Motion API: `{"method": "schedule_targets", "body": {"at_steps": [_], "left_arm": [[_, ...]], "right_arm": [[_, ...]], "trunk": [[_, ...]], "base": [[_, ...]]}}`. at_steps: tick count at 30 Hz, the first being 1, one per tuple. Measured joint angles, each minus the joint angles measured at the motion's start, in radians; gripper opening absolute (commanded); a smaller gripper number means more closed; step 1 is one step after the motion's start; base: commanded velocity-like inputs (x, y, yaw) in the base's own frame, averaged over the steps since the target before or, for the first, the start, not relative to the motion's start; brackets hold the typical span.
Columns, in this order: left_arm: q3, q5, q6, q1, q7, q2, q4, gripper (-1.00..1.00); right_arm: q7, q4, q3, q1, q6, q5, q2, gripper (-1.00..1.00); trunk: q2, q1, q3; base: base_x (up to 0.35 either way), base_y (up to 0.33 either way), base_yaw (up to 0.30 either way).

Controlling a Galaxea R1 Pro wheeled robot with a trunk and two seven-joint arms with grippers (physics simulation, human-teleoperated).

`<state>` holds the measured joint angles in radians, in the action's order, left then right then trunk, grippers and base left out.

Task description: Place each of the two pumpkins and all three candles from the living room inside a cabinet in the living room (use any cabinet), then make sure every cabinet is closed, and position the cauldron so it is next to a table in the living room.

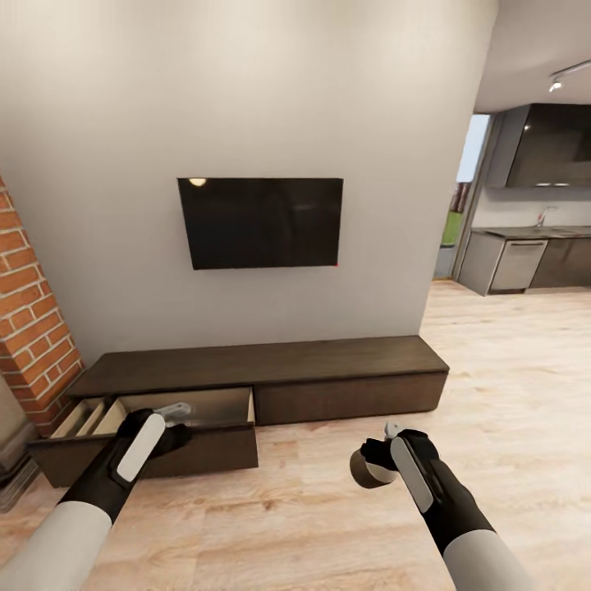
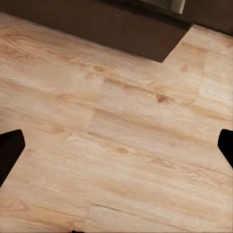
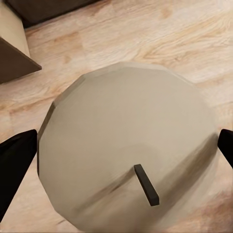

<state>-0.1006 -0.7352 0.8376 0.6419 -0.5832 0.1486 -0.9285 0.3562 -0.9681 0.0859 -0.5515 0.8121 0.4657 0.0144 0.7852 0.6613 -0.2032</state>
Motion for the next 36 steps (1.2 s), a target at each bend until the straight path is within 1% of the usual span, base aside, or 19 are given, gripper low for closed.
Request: {"method": "schedule_targets", "body": {"at_steps": [3, 4, 6, 14, 16, 20, 22, 26, 28, 36], "left_arm": [[0.016, -0.002, 0.003, 0.000, 0.017, 0.016, 0.000, 1.00], [0.020, -0.001, 0.003, 0.000, 0.020, 0.020, 0.000, 1.00], [0.021, -0.002, 0.004, 0.000, 0.021, 0.021, 0.000, 1.00], [0.019, -0.002, 0.005, -0.002, 0.025, 0.021, -0.002, 1.00], [0.020, -0.001, 0.005, -0.003, 0.025, 0.021, -0.002, 1.00], [0.022, 0.000, 0.002, -0.003, 0.025, 0.022, -0.003, 1.00], [0.022, 0.001, 0.001, -0.003, 0.025, 0.022, -0.003, 1.00], [0.022, 0.002, 0.001, -0.004, 0.025, 0.023, -0.003, 1.00], [0.022, 0.002, 0.001, -0.004, 0.025, 0.023, -0.003, 1.00], [0.022, 0.002, 0.001, -0.004, 0.025, 0.023, -0.003, 1.00]], "right_arm": [[0.000, 0.000, 0.000, 0.000, 0.001, 0.000, 0.001, -1.00], [0.000, -0.001, 0.000, 0.000, 0.002, -0.001, 0.001, -1.00], [0.001, -0.001, 0.000, 0.000, 0.003, -0.001, 0.001, -1.00], [0.003, -0.002, -0.001, 0.000, 0.006, -0.003, 0.003, -1.00], [0.002, -0.002, 0.000, 0.000, 0.005, -0.001, 0.003, -1.00], [0.000, -0.002, 0.001, 0.000, 0.001, 0.000, 0.002, -1.00], [-0.001, -0.002, 0.012, 0.000, -0.001, 0.002, 0.003, -1.00], [-0.001, -0.001, 0.053, 0.000, -0.003, 0.004, 0.001, -1.00], [-0.001, 0.000, 0.062, 0.000, -0.003, -0.001, 0.001, -1.00], [0.000, -0.002, 0.064, 0.000, -0.004, 0.000, 0.002, -1.00]], "trunk": [[0.000, 0.000, 0.003], [-0.007, -0.004, 0.007], [-0.021, -0.011, 0.015], [-0.021, -0.012, 0.018], [-0.021, -0.012, 0.017], [-0.021, -0.012, 0.017], [-0.021, -0.011, 0.017], [-0.021, -0.012, 0.017], [-0.021, -0.012, 0.017], [-0.021, -0.012, 0.017]], "base": [[0.000, 0.000, 0.247], [0.000, 0.000, 0.247], [0.000, 0.000, 0.256], [0.000, 0.027, 0.278], [0.000, 0.235, 0.255], [0.000, 0.307, 0.066], [0.000, 0.325, 0.012], [0.000, 0.328, 0.002], [0.000, 0.328, 0.000], [0.000, 0.328, 0.000]]}}
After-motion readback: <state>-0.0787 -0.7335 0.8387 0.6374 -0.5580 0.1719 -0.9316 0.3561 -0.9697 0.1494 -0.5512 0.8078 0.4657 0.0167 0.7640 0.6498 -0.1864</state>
